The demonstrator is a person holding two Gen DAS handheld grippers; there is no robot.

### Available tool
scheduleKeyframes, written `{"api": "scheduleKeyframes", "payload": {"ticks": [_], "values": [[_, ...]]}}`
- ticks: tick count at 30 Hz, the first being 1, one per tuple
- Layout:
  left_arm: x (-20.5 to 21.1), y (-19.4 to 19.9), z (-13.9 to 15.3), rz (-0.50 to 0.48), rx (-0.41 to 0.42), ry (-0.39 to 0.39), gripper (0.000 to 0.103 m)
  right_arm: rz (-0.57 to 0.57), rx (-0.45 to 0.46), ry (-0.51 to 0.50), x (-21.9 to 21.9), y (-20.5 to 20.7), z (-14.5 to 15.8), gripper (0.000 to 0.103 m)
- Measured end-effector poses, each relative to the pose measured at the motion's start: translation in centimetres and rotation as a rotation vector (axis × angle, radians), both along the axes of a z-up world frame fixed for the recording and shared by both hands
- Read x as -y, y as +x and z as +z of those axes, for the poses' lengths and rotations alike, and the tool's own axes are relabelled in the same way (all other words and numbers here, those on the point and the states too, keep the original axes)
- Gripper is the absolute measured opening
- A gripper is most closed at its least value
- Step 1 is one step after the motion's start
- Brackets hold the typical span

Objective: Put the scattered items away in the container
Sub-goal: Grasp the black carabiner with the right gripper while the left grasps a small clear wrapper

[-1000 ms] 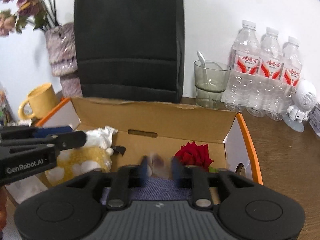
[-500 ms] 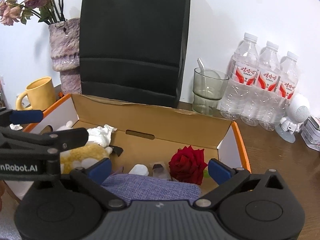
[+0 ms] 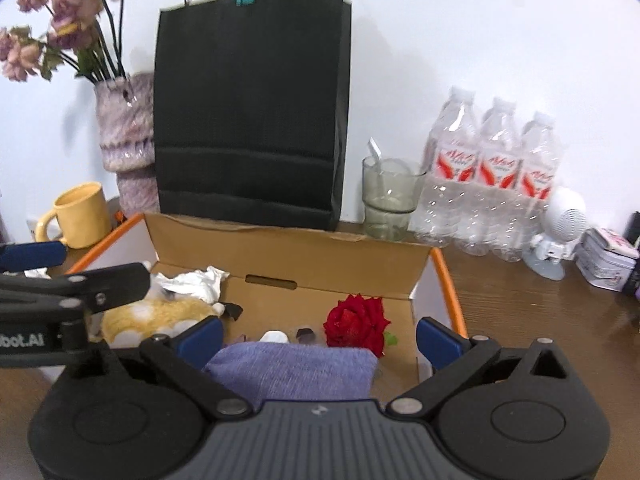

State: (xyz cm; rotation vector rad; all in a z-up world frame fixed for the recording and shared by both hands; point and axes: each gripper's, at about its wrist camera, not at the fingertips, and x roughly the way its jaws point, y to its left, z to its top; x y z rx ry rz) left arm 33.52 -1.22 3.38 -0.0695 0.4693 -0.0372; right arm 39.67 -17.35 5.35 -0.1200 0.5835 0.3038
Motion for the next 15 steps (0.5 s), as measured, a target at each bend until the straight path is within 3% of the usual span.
{"api": "scheduleKeyframes", "payload": {"ticks": [6,15], "values": [[0.1,-4.2,0.5,0.008,0.016,-0.025,0.103,-0.014,0.035,0.049,2.1,-4.3,0.9,0.103],[0.4,-7.4,-1.1,0.032,-0.032,-0.019,0.103,-0.016,0.022,0.012,3.9,-9.2,-0.6,0.102]]}}
